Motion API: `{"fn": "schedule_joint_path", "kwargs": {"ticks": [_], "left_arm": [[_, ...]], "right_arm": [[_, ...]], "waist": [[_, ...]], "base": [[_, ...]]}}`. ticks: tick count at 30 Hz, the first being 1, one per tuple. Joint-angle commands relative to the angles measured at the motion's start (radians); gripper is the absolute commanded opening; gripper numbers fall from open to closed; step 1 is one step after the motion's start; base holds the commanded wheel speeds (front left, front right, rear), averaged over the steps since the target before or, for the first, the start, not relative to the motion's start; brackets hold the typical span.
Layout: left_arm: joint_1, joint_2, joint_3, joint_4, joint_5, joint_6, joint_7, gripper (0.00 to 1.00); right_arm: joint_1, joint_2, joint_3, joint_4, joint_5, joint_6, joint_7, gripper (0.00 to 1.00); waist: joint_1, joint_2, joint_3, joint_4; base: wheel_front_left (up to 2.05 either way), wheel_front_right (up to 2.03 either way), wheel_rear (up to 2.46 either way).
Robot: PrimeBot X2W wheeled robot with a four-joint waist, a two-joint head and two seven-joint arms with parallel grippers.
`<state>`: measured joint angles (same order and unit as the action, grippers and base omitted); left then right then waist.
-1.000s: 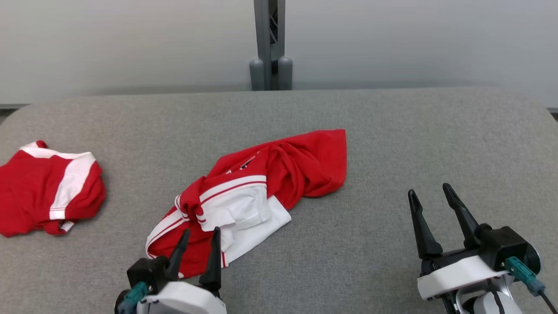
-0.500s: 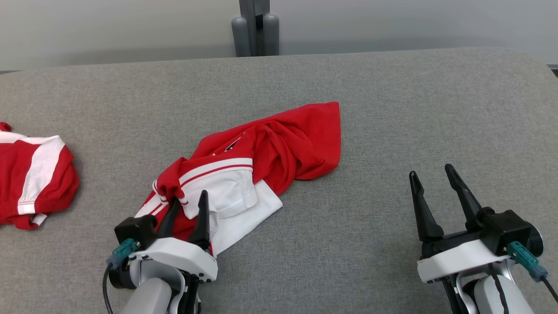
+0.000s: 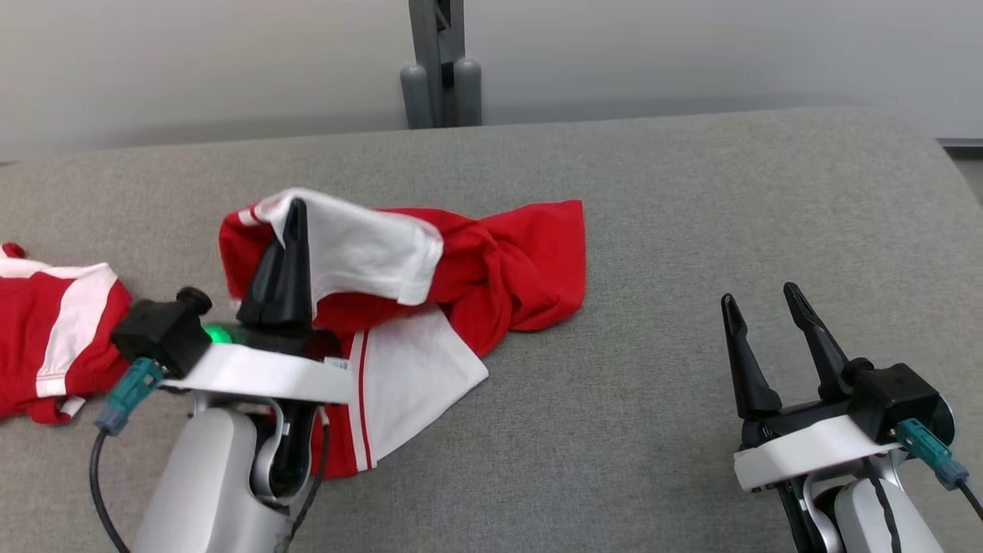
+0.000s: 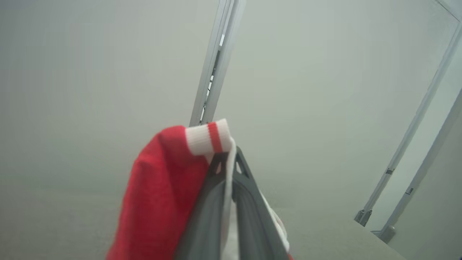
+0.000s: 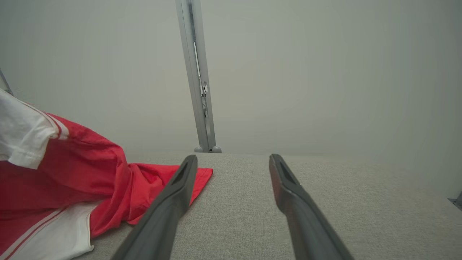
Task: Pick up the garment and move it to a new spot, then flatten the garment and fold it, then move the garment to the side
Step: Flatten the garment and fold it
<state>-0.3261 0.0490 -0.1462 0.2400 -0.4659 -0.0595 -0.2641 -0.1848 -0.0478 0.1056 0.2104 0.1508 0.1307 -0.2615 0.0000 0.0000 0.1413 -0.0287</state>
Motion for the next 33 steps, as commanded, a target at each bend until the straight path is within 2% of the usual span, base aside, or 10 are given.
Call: {"fn": "schedule_joint_path", "kwargs": {"ticks": [1,7,15,19,20,21,25,28,33], "left_arm": [[-0.024,0.003,0.006,-0.032,0.018,-0.011,-0.001,0.00],[-0.085,0.003,-0.056,-0.090,0.043,-0.029,-0.001,0.00],[-0.257,0.003,-0.272,-0.103,0.003,-0.031,0.021,0.00],[-0.350,0.003,-0.410,-0.174,-0.095,-0.004,0.016,0.00],[-0.389,0.004,-0.472,-0.225,-0.164,0.016,0.011,0.00],[-0.389,0.004,-0.472,-0.225,-0.164,0.016,0.011,0.00],[-0.445,0.005,-0.539,-0.284,-0.259,0.076,0.006,0.00],[-0.453,0.010,-0.538,-0.225,-0.252,0.108,0.004,0.00],[-0.407,0.091,-0.516,-0.029,-0.263,0.096,0.021,0.00]], "right_arm": [[0.004,-0.005,-0.002,0.001,0.007,0.000,-0.005,1.00],[0.005,-0.005,-0.003,-0.002,0.021,0.000,-0.005,1.00],[-0.014,-0.005,-0.054,-0.022,0.039,0.000,-0.005,1.00],[-0.020,-0.005,-0.077,-0.018,0.036,0.000,-0.005,1.00],[-0.021,-0.005,-0.082,-0.016,0.040,0.000,-0.005,1.00],[-0.021,-0.005,-0.082,-0.016,0.040,0.000,-0.005,1.00],[-0.017,-0.005,-0.087,-0.015,0.044,0.000,-0.005,1.00],[-0.015,-0.005,-0.085,-0.014,0.046,0.000,-0.005,1.00],[-0.027,-0.005,-0.080,-0.018,0.047,0.000,-0.005,1.00]], "waist": [[0.0000,0.0000,-0.022,-0.013],[0.0000,0.0000,-0.057,-0.050],[0.0000,0.0000,-0.061,-0.112],[0.0000,0.0000,-0.066,-0.130],[0.0000,0.0000,-0.068,-0.134],[0.0000,0.0000,-0.068,-0.134],[0.0000,0.0000,-0.068,-0.135],[0.0000,0.0000,-0.059,-0.127],[0.0000,0.0000,-0.035,-0.115]], "base": [[0.00,0.00,0.00],[0.00,0.00,0.00],[0.00,0.00,0.00],[0.00,0.00,0.00],[0.00,0.00,0.00],[0.00,0.00,0.00],[0.00,0.00,0.00],[0.00,0.00,0.00],[0.00,0.00,0.00]]}}
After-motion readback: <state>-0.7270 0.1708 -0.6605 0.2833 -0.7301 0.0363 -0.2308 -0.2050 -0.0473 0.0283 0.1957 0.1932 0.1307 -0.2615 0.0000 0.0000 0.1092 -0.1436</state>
